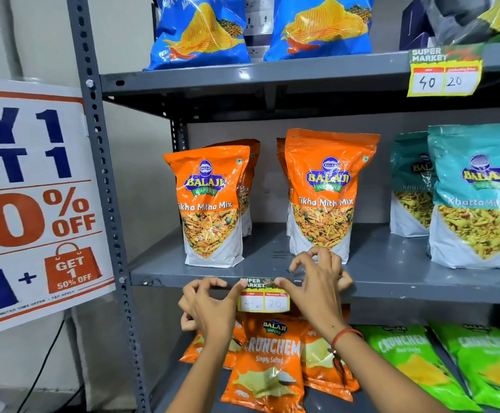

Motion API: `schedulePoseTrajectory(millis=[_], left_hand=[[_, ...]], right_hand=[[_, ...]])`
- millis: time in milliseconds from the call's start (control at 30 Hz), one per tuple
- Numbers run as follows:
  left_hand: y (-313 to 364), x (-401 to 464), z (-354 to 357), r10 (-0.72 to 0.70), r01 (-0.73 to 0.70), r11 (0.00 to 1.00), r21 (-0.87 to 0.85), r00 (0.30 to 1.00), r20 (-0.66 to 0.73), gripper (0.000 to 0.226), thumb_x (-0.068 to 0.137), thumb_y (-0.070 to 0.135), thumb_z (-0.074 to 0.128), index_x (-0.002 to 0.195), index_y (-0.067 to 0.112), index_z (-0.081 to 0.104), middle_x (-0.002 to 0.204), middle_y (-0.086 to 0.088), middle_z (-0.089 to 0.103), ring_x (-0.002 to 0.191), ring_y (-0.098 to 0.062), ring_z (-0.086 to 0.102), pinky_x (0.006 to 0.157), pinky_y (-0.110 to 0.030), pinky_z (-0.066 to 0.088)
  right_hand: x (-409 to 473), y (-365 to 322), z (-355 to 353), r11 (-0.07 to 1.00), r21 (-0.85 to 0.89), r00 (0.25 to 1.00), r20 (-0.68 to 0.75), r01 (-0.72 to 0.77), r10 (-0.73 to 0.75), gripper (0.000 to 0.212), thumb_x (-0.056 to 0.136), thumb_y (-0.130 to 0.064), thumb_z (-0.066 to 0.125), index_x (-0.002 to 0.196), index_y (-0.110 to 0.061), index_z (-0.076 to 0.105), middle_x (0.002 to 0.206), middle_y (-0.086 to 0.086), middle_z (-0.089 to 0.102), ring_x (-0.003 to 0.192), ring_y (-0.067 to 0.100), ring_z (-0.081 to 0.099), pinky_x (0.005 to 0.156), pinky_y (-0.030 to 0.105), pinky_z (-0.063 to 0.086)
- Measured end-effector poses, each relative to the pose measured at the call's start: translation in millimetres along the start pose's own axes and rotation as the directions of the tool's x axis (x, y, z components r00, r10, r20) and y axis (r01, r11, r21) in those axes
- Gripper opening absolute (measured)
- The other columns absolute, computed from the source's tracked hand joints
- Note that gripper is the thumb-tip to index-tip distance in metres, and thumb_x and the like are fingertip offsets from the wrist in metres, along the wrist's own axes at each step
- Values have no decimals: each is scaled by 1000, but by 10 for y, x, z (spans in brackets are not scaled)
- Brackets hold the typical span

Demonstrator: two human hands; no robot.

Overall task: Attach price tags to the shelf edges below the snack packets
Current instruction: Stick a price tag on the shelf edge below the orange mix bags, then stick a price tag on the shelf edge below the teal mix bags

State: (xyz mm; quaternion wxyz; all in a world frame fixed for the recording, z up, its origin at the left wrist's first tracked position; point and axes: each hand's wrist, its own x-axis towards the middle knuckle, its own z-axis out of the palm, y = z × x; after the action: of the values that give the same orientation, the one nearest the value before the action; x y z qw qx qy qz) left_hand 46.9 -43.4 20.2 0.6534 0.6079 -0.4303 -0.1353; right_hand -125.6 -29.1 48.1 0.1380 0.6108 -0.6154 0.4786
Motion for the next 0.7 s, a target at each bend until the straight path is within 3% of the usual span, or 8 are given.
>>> schedulePoseTrajectory(millis=[133, 267, 333, 400, 567, 667, 700], left_hand=[[2, -42, -16, -35, 33, 999, -33, 998, -61, 36, 59, 47, 82, 76, 31, 55, 105, 4, 42, 113, -20, 33, 94, -50, 23], [321, -279, 141, 202, -207, 978, -38, 973, -108, 27, 70, 42, 78, 87, 32, 60, 106, -1, 44, 111, -27, 38, 89, -45, 23], [584, -427, 349, 295, -299, 950, -91, 954, -60, 25, 72, 41, 77, 92, 32, 64, 108, -4, 47, 110, -25, 38, 88, -39, 23], [845, -582, 570, 391, -388, 916, -101, 921, 3, 27, 73, 46, 74, 96, 34, 67, 108, -2, 46, 111, -23, 38, 89, -44, 27], [1496, -1134, 1254, 699, -675, 715, -178, 692, 183, 30, 74, 49, 71, 100, 35, 70, 108, -4, 51, 108, -27, 44, 90, -50, 36], [1929, -1703, 1776, 787, -762, 610, -219, 550, 280, 28, 72, 52, 69, 97, 39, 70, 109, 1, 53, 106, -23, 43, 86, -45, 31], [2052, -1889, 1930, 805, -786, 579, -217, 507, 309, 28, 72, 53, 68, 95, 39, 70, 110, 2, 54, 107, -21, 41, 85, -44, 28]], right_hand=[[0, 97, -72, 1000, 17, 1000, 2, 0, 0, 35, 66, -57, 74, 84, -37, 52, 107, -11, 39, 113, 15, 34, 81, 34, 15], [-12, 238, -253, 998, -5, 997, -41, 66, -66, 36, 69, -66, 66, 89, -39, 53, 112, -12, 44, 116, 12, 36, 86, 40, 24], [-11, 407, -445, 998, -26, 992, -108, 64, -66, 36, 72, -68, 63, 91, -38, 55, 113, -12, 48, 115, 11, 38, 85, 41, 26], [20, 638, -680, 999, -34, 983, -185, 10, -16, 35, 73, -66, 61, 94, -38, 58, 112, -10, 50, 113, 13, 42, 83, 41, 28], [71, 1513, -1366, 989, 48, 893, -425, -139, 146, 28, 76, -53, 65, 96, -33, 62, 111, -4, 54, 111, 19, 44, 87, 42, 32], [-5, 2298, -1822, 956, 164, 775, -558, -245, 295, 28, 78, -37, 71, 100, -21, 63, 112, 7, 56, 111, 29, 45, 100, 31, 29], [-38, 2547, -1937, 934, 199, 716, -601, -297, 355, 32, 78, -35, 72, 102, -17, 62, 113, 11, 57, 112, 33, 46, 101, 33, 29]])
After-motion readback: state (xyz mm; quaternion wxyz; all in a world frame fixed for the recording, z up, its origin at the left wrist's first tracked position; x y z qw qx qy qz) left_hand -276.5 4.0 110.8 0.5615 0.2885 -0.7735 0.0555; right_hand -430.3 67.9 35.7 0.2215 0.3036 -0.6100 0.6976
